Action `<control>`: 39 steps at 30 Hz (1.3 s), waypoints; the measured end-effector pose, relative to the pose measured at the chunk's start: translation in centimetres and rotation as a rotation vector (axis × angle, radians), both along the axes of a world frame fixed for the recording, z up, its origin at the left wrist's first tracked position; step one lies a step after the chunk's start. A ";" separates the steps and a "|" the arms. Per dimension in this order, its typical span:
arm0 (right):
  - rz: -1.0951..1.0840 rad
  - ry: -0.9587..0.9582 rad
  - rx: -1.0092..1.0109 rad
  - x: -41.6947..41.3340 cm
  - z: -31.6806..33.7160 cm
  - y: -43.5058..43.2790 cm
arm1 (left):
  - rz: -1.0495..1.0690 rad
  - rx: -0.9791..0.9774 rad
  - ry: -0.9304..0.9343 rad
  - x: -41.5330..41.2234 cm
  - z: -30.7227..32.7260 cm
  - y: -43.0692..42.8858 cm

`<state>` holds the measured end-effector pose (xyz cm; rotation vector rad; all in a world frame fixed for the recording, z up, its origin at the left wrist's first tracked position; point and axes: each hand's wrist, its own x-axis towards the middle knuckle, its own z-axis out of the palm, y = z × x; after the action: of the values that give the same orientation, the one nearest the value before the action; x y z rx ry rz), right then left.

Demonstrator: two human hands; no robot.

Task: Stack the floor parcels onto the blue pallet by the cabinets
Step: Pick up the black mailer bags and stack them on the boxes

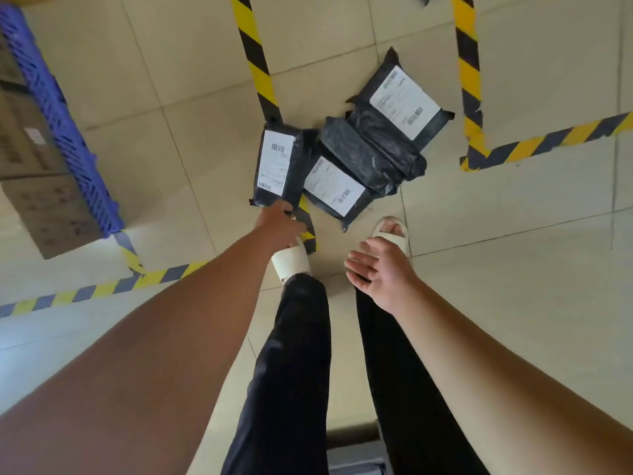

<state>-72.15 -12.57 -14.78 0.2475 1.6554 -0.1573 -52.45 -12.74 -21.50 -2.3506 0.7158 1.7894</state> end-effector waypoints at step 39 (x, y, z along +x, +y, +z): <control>0.719 0.186 -0.523 1.8 28.5 -4.1 | -0.515 -0.462 -0.271 2.0 27.6 6.4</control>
<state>-70.39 -16.71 13.75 -0.7725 1.7246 -0.0610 -50.44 -6.31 6.08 -2.2797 1.6406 1.1547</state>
